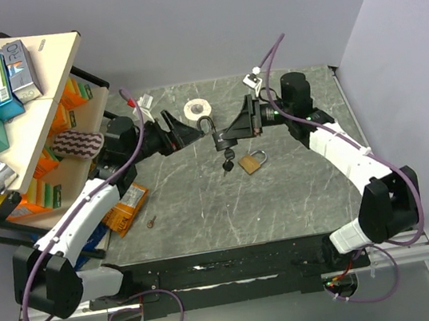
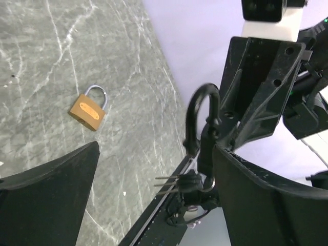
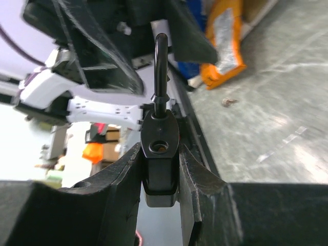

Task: Unlock with the key

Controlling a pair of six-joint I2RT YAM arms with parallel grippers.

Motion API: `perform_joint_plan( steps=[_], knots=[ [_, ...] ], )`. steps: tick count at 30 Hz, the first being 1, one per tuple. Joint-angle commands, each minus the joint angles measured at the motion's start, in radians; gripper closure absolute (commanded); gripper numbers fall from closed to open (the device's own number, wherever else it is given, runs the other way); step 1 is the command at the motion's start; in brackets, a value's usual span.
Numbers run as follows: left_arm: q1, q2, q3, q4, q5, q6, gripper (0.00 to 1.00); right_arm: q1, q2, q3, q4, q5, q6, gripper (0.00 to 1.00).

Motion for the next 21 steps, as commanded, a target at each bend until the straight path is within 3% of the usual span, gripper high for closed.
perform_joint_plan(
  steps=[1, 13, 21],
  knots=[
    [0.016, -0.057, 0.043, -0.013, -0.053, 0.041, 0.04, -0.022, -0.069, 0.013, -0.147, 0.080, -0.147, 1.00],
    [0.102, -0.174, -0.032, -0.127, -0.085, 0.079, 0.04, 0.034, -0.043, -0.221, -0.007, 0.290, -0.086, 1.00],
    [0.140, -0.209, -0.024, -0.225, -0.090, 0.127, 0.04, 0.166, 0.169, -0.183, 0.119, 0.364, -0.030, 1.00]
  ],
)
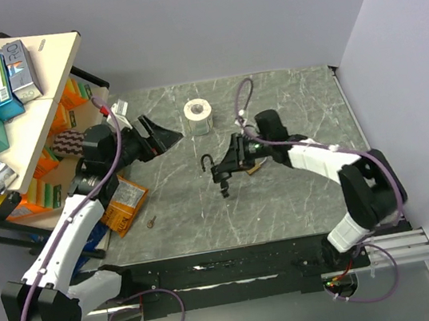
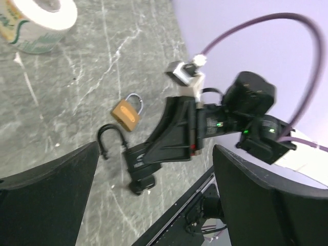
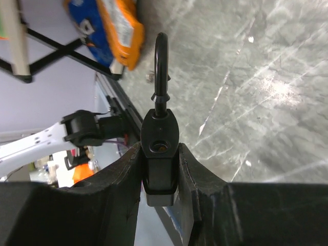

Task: Unlock with the key

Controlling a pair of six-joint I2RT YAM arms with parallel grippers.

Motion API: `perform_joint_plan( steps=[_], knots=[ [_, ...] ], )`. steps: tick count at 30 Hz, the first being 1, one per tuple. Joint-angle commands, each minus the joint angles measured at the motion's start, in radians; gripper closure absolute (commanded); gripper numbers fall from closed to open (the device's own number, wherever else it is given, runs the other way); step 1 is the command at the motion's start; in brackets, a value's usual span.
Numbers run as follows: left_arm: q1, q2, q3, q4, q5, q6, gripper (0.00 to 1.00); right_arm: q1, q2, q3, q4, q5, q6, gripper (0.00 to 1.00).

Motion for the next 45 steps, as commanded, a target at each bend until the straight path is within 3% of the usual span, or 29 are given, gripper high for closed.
perform_joint_plan(
  steps=[1, 6, 13, 27, 31, 32, 35, 37, 38, 45],
  knots=[
    [0.028, -0.043, 0.007, -0.054, -0.006, 0.055, 0.04, 0.064, 0.092, 0.071, 0.172, 0.032, 0.054, 1.00],
    [0.056, -0.051, 0.018, -0.094, -0.001, 0.075, 0.04, 0.074, 0.244, 0.141, 0.273, 0.030, 0.120, 1.00],
    [0.075, -0.048, 0.036, -0.120, 0.019, 0.103, 0.04, 0.074, 0.423, 0.269, 0.265, 0.050, 0.128, 1.00],
    [0.122, -0.032, 0.082, -0.131, -0.058, 0.087, 0.04, 0.055, 0.538, 0.344, 0.146, 0.260, 0.129, 1.00],
    [0.125, -0.014, 0.107, -0.163, -0.093, 0.090, 0.04, 0.055, 0.526, 0.352, 0.066, 0.348, 0.099, 0.80],
    [0.125, -0.012, 0.113, -0.169, -0.101, 0.090, 0.04, 0.057, 0.518, 0.352, 0.051, 0.360, 0.091, 0.69],
    [0.127, 0.001, 0.137, -0.207, -0.131, 0.109, 0.04, 0.055, 0.482, 0.333, 0.017, 0.411, 0.063, 0.48],
    [0.128, 0.011, 0.162, -0.253, -0.160, 0.123, 0.04, 0.055, 0.448, 0.310, 0.011, 0.443, 0.042, 0.40],
    [0.128, 0.020, 0.168, -0.266, -0.164, 0.144, 0.04, 0.055, 0.439, 0.307, 0.004, 0.455, 0.034, 0.30],
    [0.127, 0.047, 0.199, -0.465, -0.259, 0.274, 0.04, 0.057, 0.304, 0.318, -0.086, 0.550, -0.087, 0.23]
  ],
)
